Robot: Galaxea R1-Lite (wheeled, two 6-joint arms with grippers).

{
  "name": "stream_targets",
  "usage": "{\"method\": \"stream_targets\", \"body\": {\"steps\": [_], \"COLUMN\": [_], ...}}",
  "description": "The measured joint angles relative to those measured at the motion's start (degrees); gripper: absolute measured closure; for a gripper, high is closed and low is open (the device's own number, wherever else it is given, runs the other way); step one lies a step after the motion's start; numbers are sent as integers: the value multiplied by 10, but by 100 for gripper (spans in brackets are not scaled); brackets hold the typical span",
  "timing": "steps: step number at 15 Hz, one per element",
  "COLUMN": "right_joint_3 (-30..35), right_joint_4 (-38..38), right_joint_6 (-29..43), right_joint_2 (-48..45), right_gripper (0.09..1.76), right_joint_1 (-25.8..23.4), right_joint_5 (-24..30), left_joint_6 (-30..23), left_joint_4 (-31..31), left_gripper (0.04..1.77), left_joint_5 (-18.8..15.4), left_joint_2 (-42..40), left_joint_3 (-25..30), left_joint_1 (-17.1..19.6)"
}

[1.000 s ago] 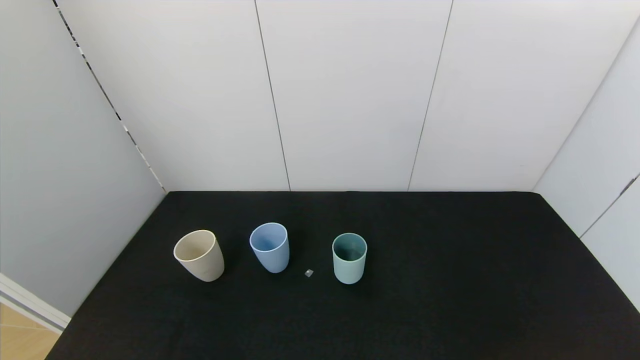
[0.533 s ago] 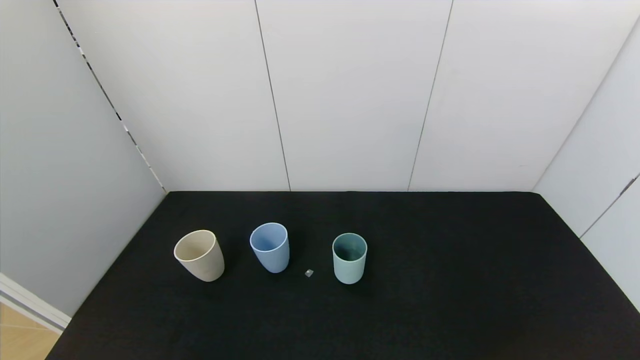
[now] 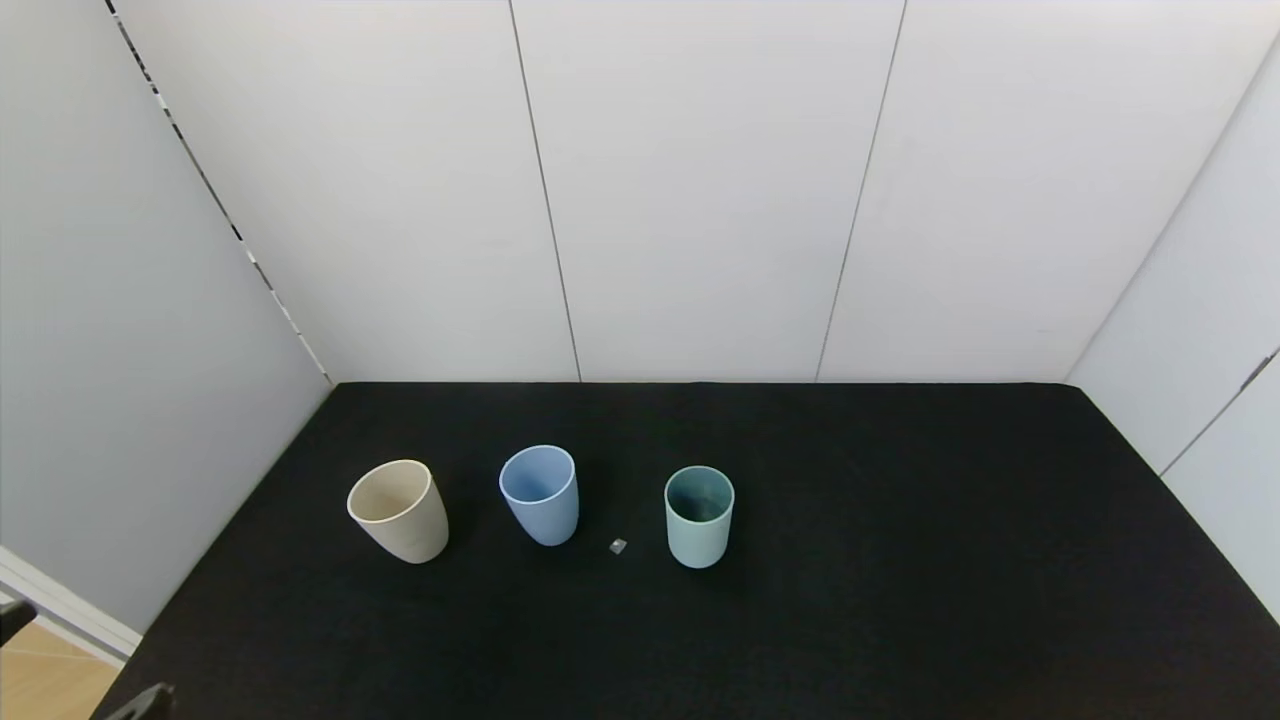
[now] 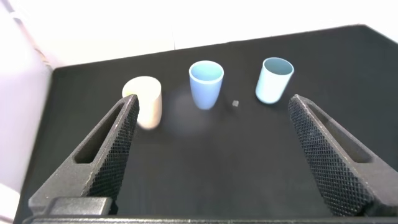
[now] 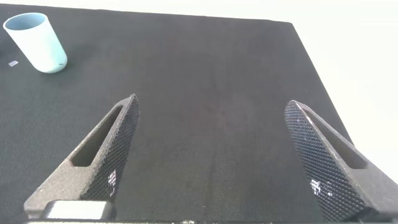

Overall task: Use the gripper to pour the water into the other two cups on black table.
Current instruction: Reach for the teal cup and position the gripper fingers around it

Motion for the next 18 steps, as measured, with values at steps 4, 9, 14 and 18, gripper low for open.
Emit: {"method": "stream_targets", "body": {"steps": [4, 9, 14, 18], "right_joint_3": [0, 0, 0, 0], "right_joint_4": [0, 0, 0, 0], "right_joint_6": [0, 0, 0, 0], "right_joint_2": [0, 0, 0, 0], "right_gripper": [14, 14, 14, 14], "right_joint_1": [0, 0, 1, 1], "right_joint_5": [0, 0, 0, 0], "left_joint_6": [29, 25, 2, 0], "left_joint_4": [-125, -169, -176, -260], "left_gripper": [9, 9, 9, 9], "left_joint_5": [-4, 66, 135, 172], "left_joint_2": [187, 379, 524, 631], "left_joint_3": [-10, -79, -164, -193], "left_joint_1": [-42, -191, -295, -329]}}
